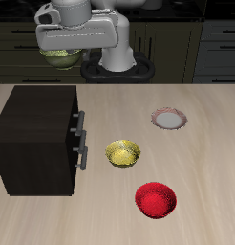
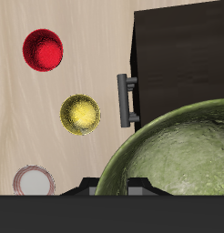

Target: Place the green bowl on the plate

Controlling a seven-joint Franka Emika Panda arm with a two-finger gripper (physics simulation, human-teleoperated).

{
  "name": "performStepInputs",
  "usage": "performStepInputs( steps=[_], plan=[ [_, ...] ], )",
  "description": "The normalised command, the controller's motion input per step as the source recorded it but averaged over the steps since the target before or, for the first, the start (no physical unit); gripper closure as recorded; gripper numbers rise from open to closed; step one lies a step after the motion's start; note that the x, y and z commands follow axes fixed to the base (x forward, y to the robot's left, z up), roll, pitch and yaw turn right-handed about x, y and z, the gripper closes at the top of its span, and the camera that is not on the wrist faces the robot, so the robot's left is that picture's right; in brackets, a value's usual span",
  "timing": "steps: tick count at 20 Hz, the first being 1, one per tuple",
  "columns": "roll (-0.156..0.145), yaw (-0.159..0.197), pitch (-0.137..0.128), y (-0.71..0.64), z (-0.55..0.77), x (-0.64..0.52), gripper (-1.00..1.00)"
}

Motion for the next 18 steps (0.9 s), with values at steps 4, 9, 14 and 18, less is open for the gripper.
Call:
performStepInputs(
  steps=[4,9,14,18],
  plan=[
    [0.032,0.012,-0.005,0.54,0.0,-0.25,1.0],
    [0.029,0.038,-0.005,0.26,-0.12,-0.14,1.0],
    [-0.002,-0.008,-0.01,0.11,-0.12,-0.05,1.0],
    [0.02,-0.016,0.01,0.29,-0.17,-0.07,1.0]
  ],
)
